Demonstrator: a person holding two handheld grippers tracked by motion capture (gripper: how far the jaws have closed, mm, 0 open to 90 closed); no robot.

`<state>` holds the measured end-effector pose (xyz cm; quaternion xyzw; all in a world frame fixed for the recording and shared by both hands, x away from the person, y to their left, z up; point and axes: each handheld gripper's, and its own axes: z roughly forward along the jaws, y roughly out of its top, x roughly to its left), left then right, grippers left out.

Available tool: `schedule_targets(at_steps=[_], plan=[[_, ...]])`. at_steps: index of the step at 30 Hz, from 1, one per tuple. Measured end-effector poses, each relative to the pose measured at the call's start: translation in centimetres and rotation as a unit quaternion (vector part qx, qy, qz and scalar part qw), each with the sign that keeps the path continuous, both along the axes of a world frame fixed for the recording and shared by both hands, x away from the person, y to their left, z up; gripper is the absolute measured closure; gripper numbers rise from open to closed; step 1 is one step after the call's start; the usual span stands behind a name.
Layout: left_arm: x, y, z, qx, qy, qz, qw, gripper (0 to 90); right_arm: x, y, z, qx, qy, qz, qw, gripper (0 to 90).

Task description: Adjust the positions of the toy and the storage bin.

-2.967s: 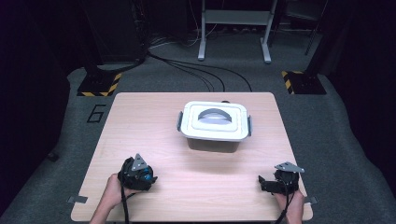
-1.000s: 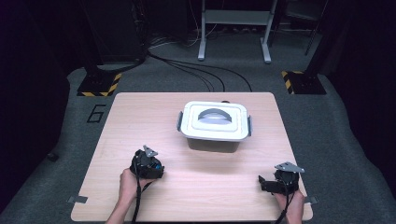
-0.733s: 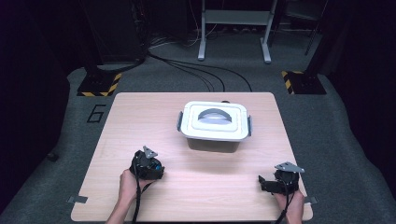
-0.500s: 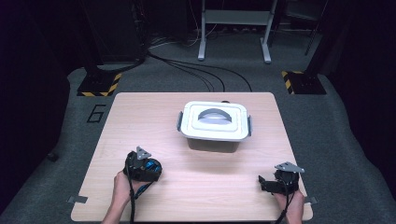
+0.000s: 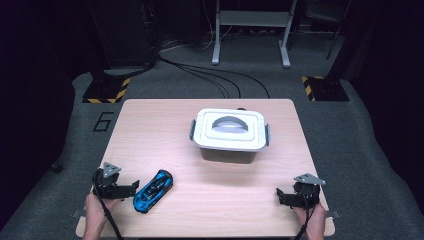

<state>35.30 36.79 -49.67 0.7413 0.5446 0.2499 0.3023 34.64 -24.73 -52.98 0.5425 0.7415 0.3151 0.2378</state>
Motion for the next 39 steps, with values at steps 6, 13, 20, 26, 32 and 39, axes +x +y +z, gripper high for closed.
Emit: schedule_targets(at_steps=[6, 13, 20, 26, 32, 39], plan=[[0.2, 2.5, -2.3, -0.002, 0.025, 0.035, 0.9991, 0.0, 0.0, 0.0, 0.0, -0.002, -0.001, 0.000, 1.0000, 1.9], [0.0, 3.2, -3.6, -0.027, 0.005, 0.036, 0.9990, 0.0, 0.2, -0.1, 0.1, -0.002, 0.014, 0.019, 0.9997, 0.0], [0.0, 3.3, -3.6, -0.026, 0.003, 0.027, 0.9993, 0.0, 0.5, -0.2, 0.4, 0.017, 0.018, 0.020, 0.9995, 0.0], [0.0, 3.3, -3.6, -0.024, 0.003, 0.026, 0.9993, 0.0, 0.8, 0.2, 2.6, 0.038, 0.006, 0.031, 0.9988, 0.0], [0.0, 3.3, -3.6, -0.025, 0.002, 0.026, 0.9993, 0.1, 2.1, 0.9, 5.7, 0.055, -0.001, 0.061, 0.9967, 0.0], [-0.1, 3.1, -3.7, -0.027, -0.001, 0.029, 0.9992, 0.4, 4.2, 1.4, 9.2, 0.061, -0.019, 0.081, 0.9947, 0.0]])
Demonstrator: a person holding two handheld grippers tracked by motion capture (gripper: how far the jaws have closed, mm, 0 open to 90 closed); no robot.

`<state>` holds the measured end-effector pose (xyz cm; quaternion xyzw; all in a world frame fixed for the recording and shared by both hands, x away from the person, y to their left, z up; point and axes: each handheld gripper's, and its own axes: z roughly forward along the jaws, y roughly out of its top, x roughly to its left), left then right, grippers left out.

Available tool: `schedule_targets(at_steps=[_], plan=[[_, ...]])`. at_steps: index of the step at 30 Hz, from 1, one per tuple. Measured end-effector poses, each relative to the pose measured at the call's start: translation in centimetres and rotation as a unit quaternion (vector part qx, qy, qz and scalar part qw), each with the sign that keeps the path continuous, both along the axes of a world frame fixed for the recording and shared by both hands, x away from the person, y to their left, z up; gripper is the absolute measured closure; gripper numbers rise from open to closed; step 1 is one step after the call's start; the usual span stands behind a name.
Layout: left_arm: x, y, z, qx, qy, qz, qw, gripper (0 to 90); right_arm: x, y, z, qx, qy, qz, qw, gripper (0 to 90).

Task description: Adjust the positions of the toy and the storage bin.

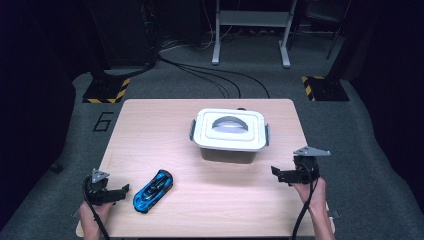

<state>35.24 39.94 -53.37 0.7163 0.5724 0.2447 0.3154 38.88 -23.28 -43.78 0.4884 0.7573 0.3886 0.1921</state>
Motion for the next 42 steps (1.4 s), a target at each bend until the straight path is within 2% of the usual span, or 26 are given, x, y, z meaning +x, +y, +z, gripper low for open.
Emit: schedule_targets(at_steps=[5, 8, 13, 16, 17, 19, 23, 27, 32, 33, 35, 37, 39, 42], plan=[[0.0, 0.0, 0.0, 0.004, -0.002, -0.002, 1.0000, 0.6, 1.9, 0.1, 2.3, 0.005, -0.014, -0.002, 0.9999, 0.0], [0.0, 0.0, 0.1, 0.003, 0.001, -0.003, 1.0000, 1.0, 3.7, 0.4, 3.3, 0.002, -0.012, -0.005, 0.9999, 0.0], [0.0, 0.0, 0.1, 0.004, 0.000, -0.008, 1.0000, 1.9, 6.4, 0.9, 4.0, 0.008, -0.005, -0.011, 0.9999, 2.5], [0.0, 0.0, 0.1, 0.003, -0.001, -0.008, 1.0000, 2.4, 7.8, 1.1, 4.2, 0.009, -0.003, -0.016, 0.9998, 14.1], [0.0, 0.0, 0.1, 0.004, -0.002, -0.008, 1.0000, 2.4, 8.2, 1.1, 4.2, 0.009, -0.002, -0.017, 0.9998, 14.8], [0.0, 0.0, 0.1, 0.004, -0.002, -0.008, 1.0000, 2.4, 9.2, 1.2, 4.2, 0.014, 0.002, -0.024, 0.9996, 25.4], [-0.1, 0.0, 0.1, 0.004, -0.002, -0.008, 1.0000, 2.4, 10.8, 1.4, 4.2, 0.021, 0.009, -0.029, 0.9993, 35.8], [0.0, 0.0, 0.1, 0.003, -0.001, -0.009, 1.0000, 2.7, 12.3, 1.9, 4.0, 0.013, 0.015, -0.028, 0.9994, 50.2], [-0.1, 0.0, 0.1, 0.002, -0.003, -0.009, 0.9999, 3.0, 13.7, 2.4, 3.3, 0.002, 0.035, -0.030, 0.9990, 67.4], [-0.1, -0.1, 0.0, 0.001, -0.005, -0.009, 1.0000, 3.2, 13.9, 2.3, 3.2, 0.008, 0.044, -0.031, 0.9985, 70.6], [-0.1, -0.1, 0.0, 0.001, -0.005, -0.009, 0.9999, 3.4, 14.1, 2.4, 2.9, 0.019, 0.046, -0.027, 0.9984, 76.5], [-0.1, -0.1, 0.0, 0.001, -0.006, -0.009, 0.9999, 3.6, 14.1, 2.8, 2.7, 0.021, 0.055, -0.031, 0.9978, 79.0], [-0.1, -0.1, 0.0, 0.001, -0.006, -0.010, 0.9999, 3.7, 14.1, 3.1, 2.4, 0.011, 0.056, -0.041, 0.9975, 79.6], [-0.1, -0.1, 0.0, 0.001, -0.006, -0.009, 0.9999, 3.8, 14.0, 2.9, 2.0, 0.032, 0.061, -0.053, 0.9962, 80.2]])
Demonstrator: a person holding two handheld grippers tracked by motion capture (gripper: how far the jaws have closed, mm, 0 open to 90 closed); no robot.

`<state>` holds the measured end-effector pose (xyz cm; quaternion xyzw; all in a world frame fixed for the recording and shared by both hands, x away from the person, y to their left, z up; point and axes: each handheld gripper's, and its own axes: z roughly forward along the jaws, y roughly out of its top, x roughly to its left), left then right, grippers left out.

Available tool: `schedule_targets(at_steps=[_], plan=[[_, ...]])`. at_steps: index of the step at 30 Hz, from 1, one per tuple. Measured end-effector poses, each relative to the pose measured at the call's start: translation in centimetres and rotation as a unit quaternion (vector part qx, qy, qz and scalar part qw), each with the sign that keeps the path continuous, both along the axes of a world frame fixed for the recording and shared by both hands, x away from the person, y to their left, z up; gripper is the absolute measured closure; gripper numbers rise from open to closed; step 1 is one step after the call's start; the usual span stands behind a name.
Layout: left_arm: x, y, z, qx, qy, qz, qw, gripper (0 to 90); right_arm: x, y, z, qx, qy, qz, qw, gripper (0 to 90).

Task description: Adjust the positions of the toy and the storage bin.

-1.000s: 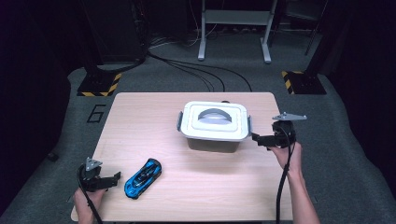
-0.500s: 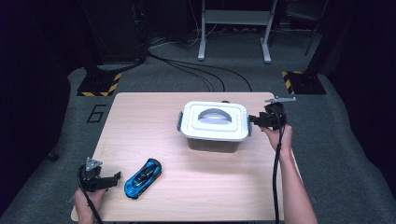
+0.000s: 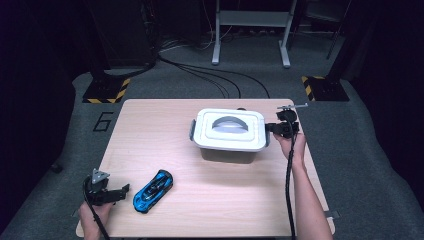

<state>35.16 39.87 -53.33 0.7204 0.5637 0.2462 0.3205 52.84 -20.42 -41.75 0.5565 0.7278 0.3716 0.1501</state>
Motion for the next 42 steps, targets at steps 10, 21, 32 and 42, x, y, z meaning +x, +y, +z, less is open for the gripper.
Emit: schedule_targets(at_steps=[10, 21, 32, 42], plan=[[0.0, 0.0, 0.0, 0.000, -0.001, 0.000, 1.0000, 4.0, -1.7, -0.2, -0.1, 0.020, 0.012, -0.020, 0.9995, 79.7], [0.0, 0.0, 0.1, 0.001, 0.002, -0.005, 1.0000, 4.8, -5.8, -0.9, 0.0, 0.005, -0.004, -0.007, 1.0000, 57.9], [0.0, 0.0, 0.0, 0.001, -0.002, -0.005, 1.0000, 5.7, -6.5, 0.1, 3.2, -0.006, -0.069, 0.076, 0.9947, 28.6], [0.0, 0.0, 0.0, 0.000, -0.002, -0.005, 1.0000, 5.9, -4.5, 5.3, 3.3, -0.022, -0.061, 0.176, 0.9823, 43.0]])
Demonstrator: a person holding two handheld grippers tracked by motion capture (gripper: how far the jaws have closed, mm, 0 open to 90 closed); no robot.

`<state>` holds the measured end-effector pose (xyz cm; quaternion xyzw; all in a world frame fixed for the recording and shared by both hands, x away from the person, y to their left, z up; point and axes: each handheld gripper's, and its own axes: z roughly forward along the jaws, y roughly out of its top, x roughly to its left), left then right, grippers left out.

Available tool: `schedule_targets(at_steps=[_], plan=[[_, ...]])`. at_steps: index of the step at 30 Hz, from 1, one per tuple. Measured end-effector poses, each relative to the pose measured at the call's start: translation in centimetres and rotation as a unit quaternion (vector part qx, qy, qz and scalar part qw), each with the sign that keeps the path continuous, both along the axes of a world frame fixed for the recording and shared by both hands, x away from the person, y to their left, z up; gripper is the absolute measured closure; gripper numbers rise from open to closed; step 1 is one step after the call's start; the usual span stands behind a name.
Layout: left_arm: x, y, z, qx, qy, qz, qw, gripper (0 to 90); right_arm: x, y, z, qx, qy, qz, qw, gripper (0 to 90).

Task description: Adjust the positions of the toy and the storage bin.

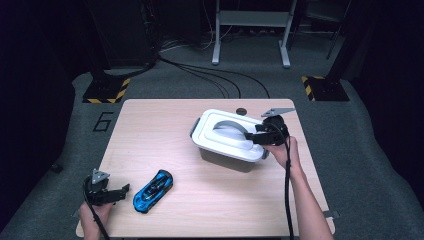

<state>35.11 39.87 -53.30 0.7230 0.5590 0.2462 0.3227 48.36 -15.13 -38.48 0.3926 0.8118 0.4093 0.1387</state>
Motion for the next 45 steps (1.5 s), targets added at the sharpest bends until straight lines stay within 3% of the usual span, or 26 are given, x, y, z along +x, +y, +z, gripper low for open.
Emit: schedule_targets(at_steps=[5, 9, 15, 21, 26, 30, 31, 32, 34, 36, 39, 42, 45], plan=[[0.0, 0.0, 0.0, 0.000, 0.000, 0.000, 1.0000, 6.0, 0.6, 0.8, -0.3, 0.000, 0.009, 0.022, 0.9997, 61.0], [0.0, 0.0, 0.0, 0.000, 0.000, 0.000, 1.0000, 6.0, 0.6, 1.3, -0.6, -0.015, 0.009, 0.016, 0.9997, 64.3], [0.0, 0.0, 0.0, 0.000, 0.000, 0.000, 1.0000, 6.0, 0.3, 2.4, -0.4, -0.042, -0.003, -0.036, 0.9985, 65.8], [0.0, 0.0, 0.0, 0.000, 0.000, 0.000, 1.0000, 6.0, -0.4, 4.2, -0.4, -0.062, -0.011, -0.093, 0.9937, 66.2], [0.0, 0.0, 0.0, 0.000, 0.000, 0.000, 1.0000, 6.0, -0.7, 5.0, -0.5, -0.063, -0.013, -0.097, 0.9932, 65.2], [0.0, 0.0, 0.0, 0.000, 0.000, 0.000, 1.0000, 6.1, -0.6, 3.6, -0.2, -0.027, 0.003, -0.064, 0.9976, 49.3], [0.0, 0.0, 0.0, 0.000, 0.000, 0.000, 1.0000, 6.2, -0.6, 3.1, -0.1, -0.019, 0.006, -0.053, 0.9984, 49.3], [0.0, 0.0, 0.0, 0.000, -0.001, 0.000, 1.0000, 6.2, -0.8, 2.2, 0.3, 0.004, 0.004, -0.055, 0.9985, 49.3], [0.0, 0.0, 0.0, 0.000, -0.001, 0.000, 1.0000, 6.3, -0.9, 0.8, 0.8, 0.019, -0.004, -0.060, 0.9980, 49.5], [0.0, 0.0, 0.0, 0.000, -0.001, 0.000, 1.0000, 6.4, -0.6, -0.7, 1.0, 0.018, -0.006, -0.086, 0.9961, 50.2], [0.0, 0.0, 0.0, 0.000, -0.001, 0.000, 1.0000, 6.3, 0.6, -2.1, 0.6, -0.013, 0.000, -0.117, 0.9930, 50.2], [0.0, 0.0, 0.0, 0.000, -0.001, 0.000, 1.0000, 6.4, 1.9, -3.1, -0.3, -0.015, 0.013, -0.134, 0.9908, 51.1], [0.0, 0.0, 0.0, 0.000, -0.001, 0.000, 1.0000, 6.4, 2.7, -3.5, -0.9, 0.003, 0.036, -0.139, 0.9896, 57.0]])
